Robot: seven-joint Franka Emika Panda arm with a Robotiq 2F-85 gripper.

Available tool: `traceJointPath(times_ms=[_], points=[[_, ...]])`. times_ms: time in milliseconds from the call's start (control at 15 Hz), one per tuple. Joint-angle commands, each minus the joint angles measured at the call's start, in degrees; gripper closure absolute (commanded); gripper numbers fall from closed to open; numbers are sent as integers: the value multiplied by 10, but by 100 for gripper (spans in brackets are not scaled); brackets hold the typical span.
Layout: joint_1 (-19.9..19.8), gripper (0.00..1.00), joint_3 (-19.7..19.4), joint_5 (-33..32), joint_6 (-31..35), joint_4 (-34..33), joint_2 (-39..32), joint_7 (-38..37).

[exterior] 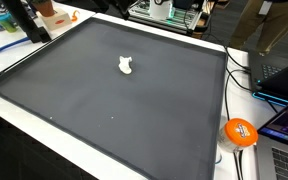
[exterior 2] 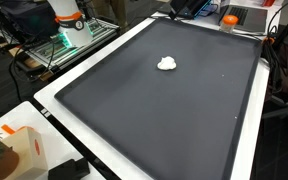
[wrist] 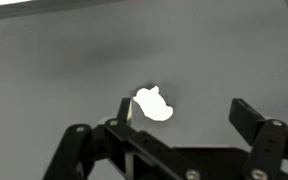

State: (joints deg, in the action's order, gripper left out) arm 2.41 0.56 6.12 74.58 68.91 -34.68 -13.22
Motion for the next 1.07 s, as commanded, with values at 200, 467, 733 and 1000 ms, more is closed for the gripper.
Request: traceJointPath(times_ms=[200, 467, 733, 1000], points=[[0, 0, -5, 4, 55, -47, -49, -5], [1, 0, -7, 2, 45, -92, -94, -15], [1, 0, -7, 1, 37, -144, -145, -17], [4, 0, -13, -16, 9, -192, -188, -15]])
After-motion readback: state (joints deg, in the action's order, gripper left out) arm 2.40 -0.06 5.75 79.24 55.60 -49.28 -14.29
